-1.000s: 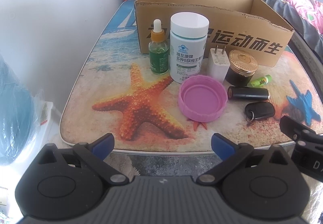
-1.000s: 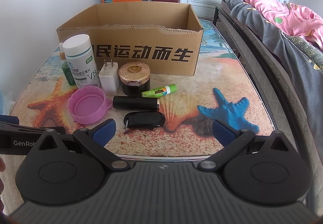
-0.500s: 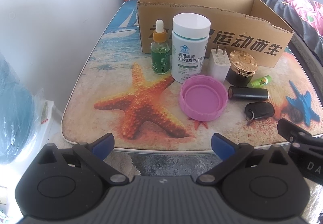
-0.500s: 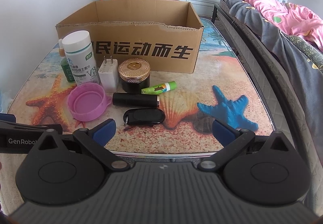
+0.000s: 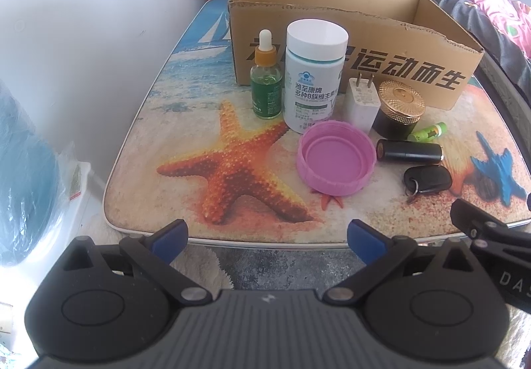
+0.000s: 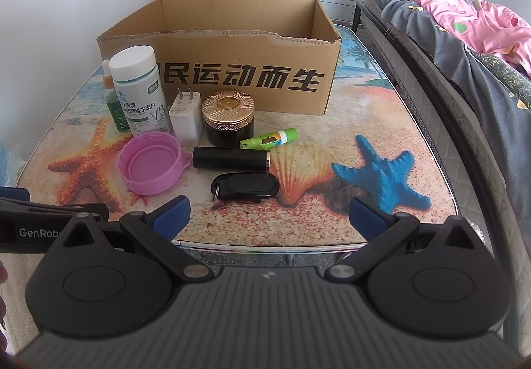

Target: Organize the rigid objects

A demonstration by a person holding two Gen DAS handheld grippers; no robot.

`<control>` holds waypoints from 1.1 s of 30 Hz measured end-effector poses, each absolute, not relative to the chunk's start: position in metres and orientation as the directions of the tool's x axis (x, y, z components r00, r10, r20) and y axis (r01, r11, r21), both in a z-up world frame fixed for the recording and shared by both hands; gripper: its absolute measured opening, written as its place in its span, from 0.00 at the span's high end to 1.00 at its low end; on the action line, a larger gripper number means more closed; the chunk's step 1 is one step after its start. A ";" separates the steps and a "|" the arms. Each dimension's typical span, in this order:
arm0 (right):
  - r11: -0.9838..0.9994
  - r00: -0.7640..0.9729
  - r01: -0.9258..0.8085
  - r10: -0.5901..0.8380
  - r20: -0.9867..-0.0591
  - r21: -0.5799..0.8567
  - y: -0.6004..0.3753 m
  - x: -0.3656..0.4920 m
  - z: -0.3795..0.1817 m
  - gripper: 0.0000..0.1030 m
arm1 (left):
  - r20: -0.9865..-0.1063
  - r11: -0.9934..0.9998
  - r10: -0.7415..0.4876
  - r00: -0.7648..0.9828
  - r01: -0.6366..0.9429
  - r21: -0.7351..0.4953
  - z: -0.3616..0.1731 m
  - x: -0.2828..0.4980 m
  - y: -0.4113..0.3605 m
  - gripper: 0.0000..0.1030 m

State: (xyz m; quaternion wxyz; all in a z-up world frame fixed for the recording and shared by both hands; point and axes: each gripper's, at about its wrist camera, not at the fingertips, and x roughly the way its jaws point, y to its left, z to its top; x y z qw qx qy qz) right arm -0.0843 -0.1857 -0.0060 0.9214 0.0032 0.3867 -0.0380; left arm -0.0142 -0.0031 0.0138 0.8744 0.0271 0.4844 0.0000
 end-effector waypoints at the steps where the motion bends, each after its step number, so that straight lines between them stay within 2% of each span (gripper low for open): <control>1: 0.997 0.698 0.073 -0.068 -0.713 -0.023 -0.186 -0.084 -0.006 0.01 | -0.847 0.998 0.027 0.531 0.027 0.048 0.014 -0.014 -0.003 0.01; 33: 0.993 0.686 0.115 -0.093 -0.721 -0.018 -0.199 -0.081 -0.010 0.01 | -0.856 0.998 0.038 0.515 0.020 0.057 0.013 -0.006 -0.010 0.01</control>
